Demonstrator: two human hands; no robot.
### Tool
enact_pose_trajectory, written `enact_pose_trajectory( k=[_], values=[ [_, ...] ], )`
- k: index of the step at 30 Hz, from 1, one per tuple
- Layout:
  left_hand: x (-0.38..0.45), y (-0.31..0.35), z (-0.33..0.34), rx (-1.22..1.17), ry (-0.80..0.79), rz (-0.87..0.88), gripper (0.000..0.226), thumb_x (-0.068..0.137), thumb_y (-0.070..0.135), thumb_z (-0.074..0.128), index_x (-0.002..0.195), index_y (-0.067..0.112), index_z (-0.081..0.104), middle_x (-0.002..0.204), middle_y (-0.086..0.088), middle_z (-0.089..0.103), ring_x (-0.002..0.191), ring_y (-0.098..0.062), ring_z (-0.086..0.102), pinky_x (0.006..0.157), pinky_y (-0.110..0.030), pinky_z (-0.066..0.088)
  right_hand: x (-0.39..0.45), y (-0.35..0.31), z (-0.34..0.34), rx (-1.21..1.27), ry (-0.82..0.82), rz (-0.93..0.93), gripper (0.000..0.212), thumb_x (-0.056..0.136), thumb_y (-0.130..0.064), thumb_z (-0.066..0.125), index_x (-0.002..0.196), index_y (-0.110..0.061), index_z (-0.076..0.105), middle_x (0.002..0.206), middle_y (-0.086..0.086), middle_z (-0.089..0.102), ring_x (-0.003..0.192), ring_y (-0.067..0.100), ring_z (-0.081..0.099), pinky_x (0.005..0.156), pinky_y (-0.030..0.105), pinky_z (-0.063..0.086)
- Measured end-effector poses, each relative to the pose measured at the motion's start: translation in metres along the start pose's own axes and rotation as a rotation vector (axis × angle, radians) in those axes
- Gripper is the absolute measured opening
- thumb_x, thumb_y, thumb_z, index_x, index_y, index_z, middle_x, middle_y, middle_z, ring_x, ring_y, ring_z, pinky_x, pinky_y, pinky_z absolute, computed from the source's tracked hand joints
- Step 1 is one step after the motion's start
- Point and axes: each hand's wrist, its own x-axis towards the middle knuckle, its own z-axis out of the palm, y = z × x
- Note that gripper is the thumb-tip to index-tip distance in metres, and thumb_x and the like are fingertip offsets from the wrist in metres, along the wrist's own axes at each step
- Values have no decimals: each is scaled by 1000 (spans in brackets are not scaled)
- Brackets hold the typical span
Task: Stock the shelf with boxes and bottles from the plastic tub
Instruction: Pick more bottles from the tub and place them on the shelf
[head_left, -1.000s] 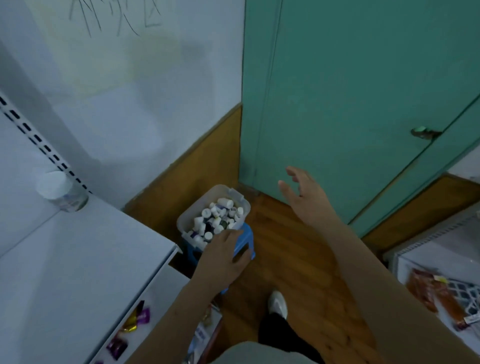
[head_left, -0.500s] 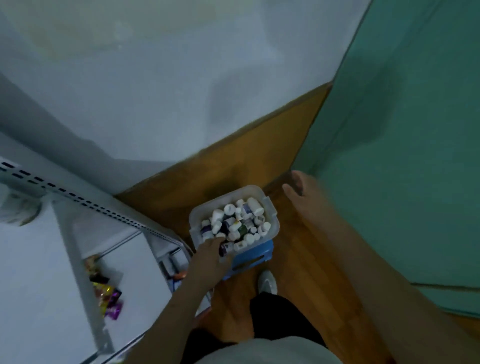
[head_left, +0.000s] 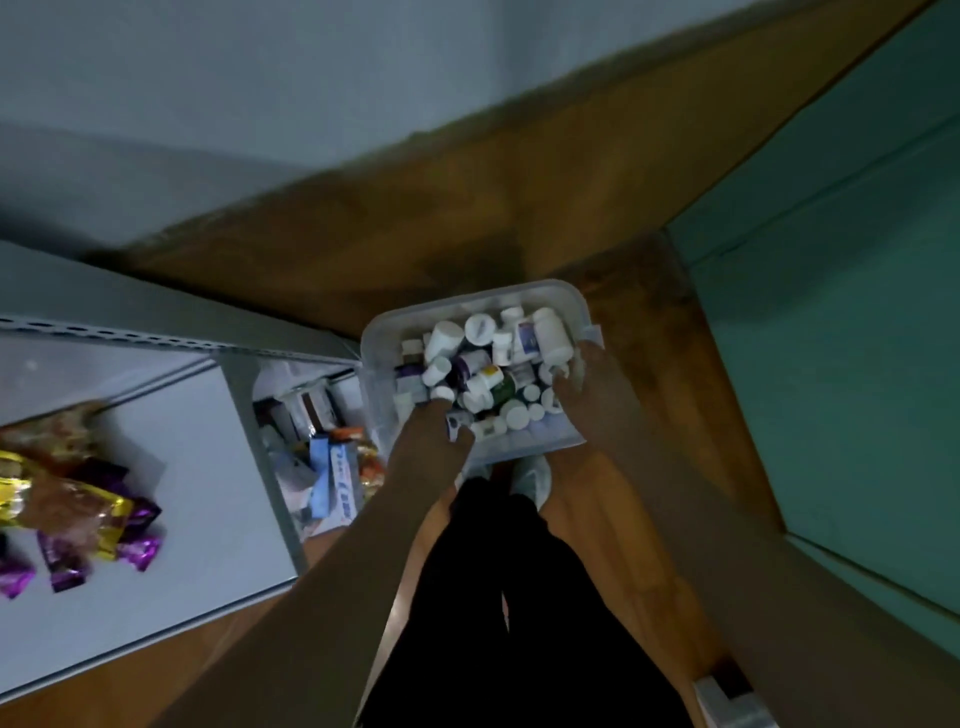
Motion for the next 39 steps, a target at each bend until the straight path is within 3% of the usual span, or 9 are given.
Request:
enact_pose_trajectory(
  k=[2, 9, 14, 19, 21, 24, 29, 33, 39],
  values=[
    [31, 2, 8, 39, 25, 49, 39, 97, 20, 57, 130, 1, 53, 113, -18, 58, 110, -37, 56, 86, -35, 44, 19, 7, 14, -29, 26, 22, 43, 93, -21, 62, 129, -1, 50, 118, 20, 58, 105, 30, 58, 76, 18, 32],
    [127, 14, 30, 265, 64, 114, 48, 103, 26, 42, 146, 5, 38, 139, -20, 50, 127, -35, 47, 102, -42, 41, 81, 17, 74, -108, 49, 79, 71, 93, -25, 63, 149, 2, 28, 145, 19, 45, 132, 32, 47, 108, 37, 40],
    [156, 19, 47, 504, 31, -47, 39, 103, 39, 44, 124, 7, 54, 128, -16, 57, 123, -31, 44, 94, -41, 41, 108, 31, 96, 52, 20, 254, 38, 97, -27, 58, 131, -14, 47, 124, 8, 62, 116, 25, 61, 87, 29, 48],
    [172, 23, 42, 507, -114, -47, 33, 100, 34, 53, 119, 7, 56, 120, -13, 58, 121, -32, 46, 93, -38, 40, 117, 38, 97, 259, 47, 319, 41, 97, -36, 59, 131, -14, 52, 126, 9, 64, 113, 23, 62, 87, 29, 48],
    [174, 24, 34, 515, -211, -40, 39, 97, 40, 57, 119, 7, 56, 112, -11, 60, 111, -30, 54, 91, -37, 42, 120, 36, 96, 379, 28, 404, 43, 98, -37, 58, 132, -11, 53, 122, 10, 64, 97, 20, 62, 74, 25, 49],
    [167, 23, 23, 377, -321, -59, 49, 94, 42, 62, 130, 10, 52, 118, -12, 61, 94, -24, 53, 80, -33, 43, 123, 35, 94, 438, 6, 479, 44, 96, -37, 60, 130, -9, 54, 115, 11, 65, 86, 21, 62, 68, 24, 50],
    [146, 11, 7, 171, -313, -114, 64, 94, 42, 63, 142, 6, 42, 131, -19, 55, 114, -33, 55, 80, -32, 42, 112, 26, 84, 481, -33, 499, 44, 94, -34, 65, 129, -11, 53, 120, 12, 64, 107, 30, 63, 93, 45, 53],
    [111, 8, -7, 21, -297, -128, 63, 92, 39, 65, 138, 3, 43, 132, -20, 53, 115, -34, 54, 78, -32, 40, 88, 15, 70, 481, -47, 458, 42, 93, -27, 68, 128, -10, 53, 110, 8, 62, 102, 26, 62, 90, 42, 53],
    [41, 14, -23, -343, -198, -161, 17, 93, 18, 66, 97, 14, 50, 86, -12, 56, 68, -16, 53, 64, -30, 45, 42, 2, 47, 614, -56, 525, 46, 88, -30, 72, 120, 0, 59, 103, 13, 62, 96, 27, 65, 86, 42, 57]
  ],
)
